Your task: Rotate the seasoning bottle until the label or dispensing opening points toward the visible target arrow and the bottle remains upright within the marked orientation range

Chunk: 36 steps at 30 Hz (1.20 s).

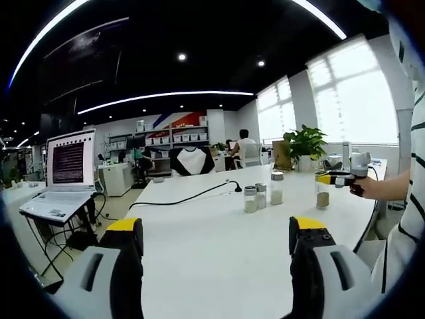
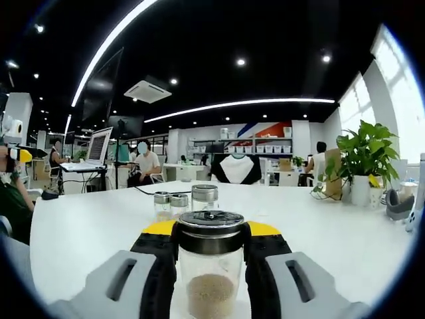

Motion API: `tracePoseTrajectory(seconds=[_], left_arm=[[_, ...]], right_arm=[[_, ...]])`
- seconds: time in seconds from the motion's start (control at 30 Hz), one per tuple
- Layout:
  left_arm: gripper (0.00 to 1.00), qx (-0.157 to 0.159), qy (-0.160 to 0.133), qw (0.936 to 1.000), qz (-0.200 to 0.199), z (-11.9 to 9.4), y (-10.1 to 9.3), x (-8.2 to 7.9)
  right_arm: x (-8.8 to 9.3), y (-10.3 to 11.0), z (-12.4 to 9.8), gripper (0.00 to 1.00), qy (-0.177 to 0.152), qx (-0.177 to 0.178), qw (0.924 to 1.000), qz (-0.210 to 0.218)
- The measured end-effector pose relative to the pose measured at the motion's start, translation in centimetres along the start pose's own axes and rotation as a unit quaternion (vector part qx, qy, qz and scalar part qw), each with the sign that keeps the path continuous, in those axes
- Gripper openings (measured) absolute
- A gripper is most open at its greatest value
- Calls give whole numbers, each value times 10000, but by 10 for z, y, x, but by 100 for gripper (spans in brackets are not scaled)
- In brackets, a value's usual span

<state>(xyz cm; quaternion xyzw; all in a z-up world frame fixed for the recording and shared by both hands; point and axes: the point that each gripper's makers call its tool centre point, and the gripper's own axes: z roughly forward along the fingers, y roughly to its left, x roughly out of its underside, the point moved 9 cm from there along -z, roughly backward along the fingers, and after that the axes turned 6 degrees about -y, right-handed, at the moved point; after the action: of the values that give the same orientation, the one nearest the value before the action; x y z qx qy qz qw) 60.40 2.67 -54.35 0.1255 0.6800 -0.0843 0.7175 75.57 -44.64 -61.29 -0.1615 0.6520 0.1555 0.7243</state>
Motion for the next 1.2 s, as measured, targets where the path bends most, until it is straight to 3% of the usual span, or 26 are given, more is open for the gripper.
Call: tracePoseTrajectory(seconds=[0.37, 1.0, 1.2], left_arm=[[96, 151, -18, 9999, -31, 8, -7, 2], [92, 223, 18, 9996, -154, 10, -14, 8], [91, 345, -53, 9991, -250, 16, -17, 9]], right_arm=[[1, 0, -16, 37, -164, -197, 9996, 87], [3, 2, -13, 38, 100, -3, 9993, 358], [4, -5, -13, 38, 117, -329, 9986, 395]])
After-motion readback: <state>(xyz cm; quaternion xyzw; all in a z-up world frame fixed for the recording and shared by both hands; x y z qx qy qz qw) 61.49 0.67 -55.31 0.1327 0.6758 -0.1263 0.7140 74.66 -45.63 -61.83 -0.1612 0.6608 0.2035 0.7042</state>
